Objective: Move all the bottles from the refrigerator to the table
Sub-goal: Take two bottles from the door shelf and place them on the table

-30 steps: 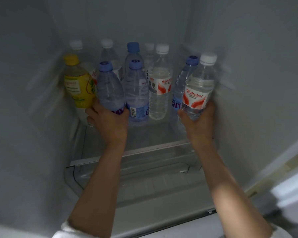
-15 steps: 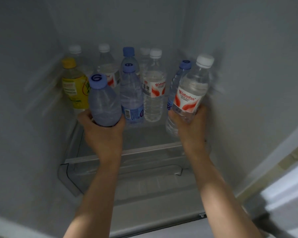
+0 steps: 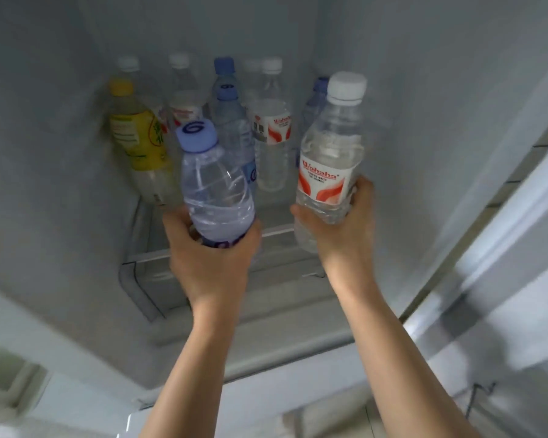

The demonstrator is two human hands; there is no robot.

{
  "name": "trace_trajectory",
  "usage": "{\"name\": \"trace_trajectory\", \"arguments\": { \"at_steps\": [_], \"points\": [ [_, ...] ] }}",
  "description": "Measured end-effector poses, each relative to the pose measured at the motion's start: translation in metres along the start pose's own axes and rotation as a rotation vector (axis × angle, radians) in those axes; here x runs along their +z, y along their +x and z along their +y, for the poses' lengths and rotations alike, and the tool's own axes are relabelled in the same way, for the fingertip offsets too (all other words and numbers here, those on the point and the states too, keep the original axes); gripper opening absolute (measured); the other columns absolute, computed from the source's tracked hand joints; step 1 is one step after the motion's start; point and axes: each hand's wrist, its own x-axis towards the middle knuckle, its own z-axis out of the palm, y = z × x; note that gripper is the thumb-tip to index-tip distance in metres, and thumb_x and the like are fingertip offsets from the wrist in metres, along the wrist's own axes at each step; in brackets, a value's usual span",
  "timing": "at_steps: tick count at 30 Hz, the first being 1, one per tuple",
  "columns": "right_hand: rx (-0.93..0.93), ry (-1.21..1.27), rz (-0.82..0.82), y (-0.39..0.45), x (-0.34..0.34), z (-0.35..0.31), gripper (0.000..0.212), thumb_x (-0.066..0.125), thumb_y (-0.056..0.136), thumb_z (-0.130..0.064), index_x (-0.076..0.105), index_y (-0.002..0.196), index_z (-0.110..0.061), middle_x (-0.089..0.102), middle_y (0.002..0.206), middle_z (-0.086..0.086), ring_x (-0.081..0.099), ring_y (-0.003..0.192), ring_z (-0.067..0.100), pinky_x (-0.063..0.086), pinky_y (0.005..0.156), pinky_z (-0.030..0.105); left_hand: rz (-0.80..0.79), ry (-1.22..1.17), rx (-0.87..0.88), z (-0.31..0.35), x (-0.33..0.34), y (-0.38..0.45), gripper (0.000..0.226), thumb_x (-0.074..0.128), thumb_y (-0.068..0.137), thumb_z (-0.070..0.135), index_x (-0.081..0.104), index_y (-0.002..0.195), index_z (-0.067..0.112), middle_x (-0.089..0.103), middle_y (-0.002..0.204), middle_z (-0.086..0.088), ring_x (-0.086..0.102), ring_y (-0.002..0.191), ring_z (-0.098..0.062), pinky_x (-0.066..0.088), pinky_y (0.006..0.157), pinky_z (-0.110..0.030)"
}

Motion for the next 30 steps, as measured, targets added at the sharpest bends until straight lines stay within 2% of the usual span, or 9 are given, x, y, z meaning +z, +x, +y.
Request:
{"name": "trace_trajectory", "arguments": {
  "at_steps": [4,7,12,14,17,20,24,27,30],
  "points": [
    [-0.002,-0.033,0.054,-0.041,-0.013,-0.007,0.066,0.087,0.063,-0.01,0.048,0.116,-0.008,0.067,0.104,0.0,0.067,0.09,0.007,0.054,0.077,0.021,-0.096,0.017,-0.018,-0.002,-0.029,-0.025,0.057,0.091,0.059,0.015,0.052,0.101,0.016,0.063,0.081,0.018,0.061,0.069,0.006,0.043,0.059,-0.006],
    [0.045,-0.077,0.099,-0.089,-0.025,-0.022,0.063,0.085,0.064,-0.008,0.047,0.113,-0.011,0.066,0.095,-0.008,0.066,0.08,-0.001,0.047,0.065,0.008,-0.187,0.046,-0.048,-0.005,-0.064,-0.05,0.057,0.092,0.056,0.019,0.052,0.098,0.015,0.061,0.079,0.014,0.06,0.067,0.003,0.045,0.06,-0.009],
    [0.145,-0.156,0.187,-0.177,-0.049,-0.033,0.065,0.087,0.062,-0.01,0.047,0.11,-0.026,0.064,0.091,-0.022,0.064,0.085,-0.008,0.047,0.069,0.006,-0.428,0.089,-0.066,-0.013,-0.112,-0.097,0.063,0.092,0.055,0.027,0.049,0.1,0.018,0.059,0.089,0.008,0.059,0.079,-0.005,0.045,0.064,-0.014],
    [0.195,-0.164,0.245,-0.211,-0.064,-0.032,0.066,0.087,0.061,-0.009,0.047,0.111,-0.025,0.064,0.097,-0.018,0.065,0.089,-0.003,0.05,0.072,0.009,-0.531,0.098,-0.065,-0.014,-0.123,-0.117,0.065,0.093,0.054,0.025,0.05,0.103,0.016,0.06,0.091,0.007,0.059,0.079,-0.006,0.045,0.063,-0.017],
    [0.281,-0.183,0.347,-0.262,-0.09,-0.032,0.068,0.087,0.062,-0.009,0.047,0.115,-0.022,0.064,0.106,-0.009,0.064,0.092,-0.001,0.049,0.071,0.007,-0.682,0.092,-0.07,-0.014,-0.136,-0.151,0.068,0.093,0.053,0.02,0.051,0.106,0.015,0.061,0.093,0.006,0.06,0.077,-0.001,0.046,0.059,-0.01],
    [0.383,-0.211,0.441,-0.311,-0.121,-0.03,0.069,0.087,0.063,-0.012,0.047,0.118,-0.022,0.063,0.103,-0.013,0.064,0.088,-0.004,0.048,0.066,0.006,-0.839,0.101,-0.09,-0.013,-0.145,-0.19,0.07,0.094,0.053,0.02,0.051,0.107,0.017,0.06,0.094,0.014,0.059,0.077,0.007,0.047,0.06,-0.007],
    [0.527,-0.268,0.55,-0.372,-0.164,-0.029,0.074,0.088,0.061,-0.02,0.044,0.12,-0.024,0.061,0.104,-0.016,0.063,0.092,-0.002,0.053,0.077,0.015,-1.025,0.081,-0.117,-0.007,-0.155,-0.248,0.071,0.094,0.052,0.014,0.05,0.108,0.021,0.059,0.09,0.021,0.06,0.075,0.01,0.044,0.056,-0.004],
    [0.61,-0.283,0.659,-0.427,-0.202,-0.033,0.072,0.088,0.061,-0.019,0.045,0.118,-0.023,0.062,0.105,-0.011,0.063,0.094,0.004,0.053,0.081,0.022,-1.173,0.079,-0.124,0.001,-0.16,-0.303,0.072,0.094,0.052,0.018,0.048,0.107,0.026,0.057,0.088,0.024,0.059,0.076,0.011,0.045,0.054,-0.005],
    [0.659,-0.246,0.769,-0.486,-0.244,-0.041,0.067,0.088,0.061,-0.018,0.047,0.113,-0.027,0.065,0.098,-0.012,0.066,0.089,0.004,0.053,0.08,0.027,-1.275,0.101,-0.107,0.013,-0.166,-0.363,0.072,0.093,0.054,0.026,0.051,0.113,0.022,0.061,0.093,0.018,0.064,0.082,-0.006,0.047,0.059,-0.007]
  ]
}}
